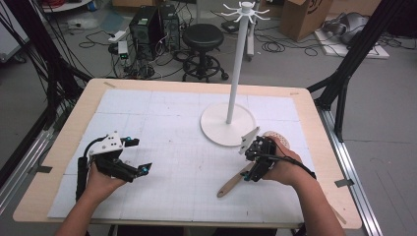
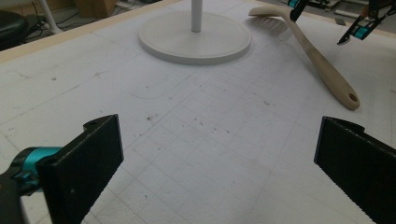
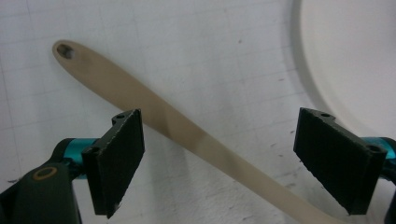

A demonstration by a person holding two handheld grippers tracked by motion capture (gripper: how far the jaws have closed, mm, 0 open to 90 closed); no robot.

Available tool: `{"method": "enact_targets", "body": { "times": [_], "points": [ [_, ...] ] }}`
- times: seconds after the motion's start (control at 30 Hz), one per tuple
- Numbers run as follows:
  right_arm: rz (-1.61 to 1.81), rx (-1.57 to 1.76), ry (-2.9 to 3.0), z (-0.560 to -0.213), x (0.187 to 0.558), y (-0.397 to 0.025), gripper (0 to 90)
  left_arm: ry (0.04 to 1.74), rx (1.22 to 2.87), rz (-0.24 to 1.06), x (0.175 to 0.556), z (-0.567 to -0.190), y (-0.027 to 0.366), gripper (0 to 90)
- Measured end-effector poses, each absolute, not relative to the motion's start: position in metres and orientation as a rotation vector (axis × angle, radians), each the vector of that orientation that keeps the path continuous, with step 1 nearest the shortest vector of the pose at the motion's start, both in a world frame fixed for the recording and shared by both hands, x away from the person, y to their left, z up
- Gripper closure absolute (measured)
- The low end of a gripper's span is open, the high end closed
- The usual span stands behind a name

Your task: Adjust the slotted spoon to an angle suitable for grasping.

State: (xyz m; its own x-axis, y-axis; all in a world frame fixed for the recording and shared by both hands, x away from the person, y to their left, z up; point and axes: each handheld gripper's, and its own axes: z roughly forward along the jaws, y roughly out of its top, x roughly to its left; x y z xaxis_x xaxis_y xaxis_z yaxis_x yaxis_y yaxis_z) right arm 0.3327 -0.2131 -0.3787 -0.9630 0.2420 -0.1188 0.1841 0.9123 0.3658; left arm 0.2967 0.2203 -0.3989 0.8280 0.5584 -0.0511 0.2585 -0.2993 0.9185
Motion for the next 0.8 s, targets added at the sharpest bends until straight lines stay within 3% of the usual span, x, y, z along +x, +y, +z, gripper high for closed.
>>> {"method": "enact_targets", "body": {
  "times": [0.5, 0.57, 0.67, 0.8],
  "points": [
    [0.266, 0.235, 2.998, -0.412, 0.332, -0.203, 18.3, 0.608, 1.898, 0.338, 0.297, -0.399, 0.22, 1.7],
    [0.273, 0.236, 3.011, -0.412, 0.332, -0.202, 22.6, 0.609, 1.898, 0.337, 0.297, -0.399, 0.22, 1.8],
    [0.288, 0.241, 3.002, -0.408, 0.333, -0.204, 36.1, 0.609, 1.896, 0.334, 0.296, -0.4, 0.219, 1.8],
    [0.287, 0.224, 2.989, -0.407, 0.334, -0.205, 38.8, 0.611, 1.898, 0.334, 0.296, -0.4, 0.219, 1.8]
  ]
}}
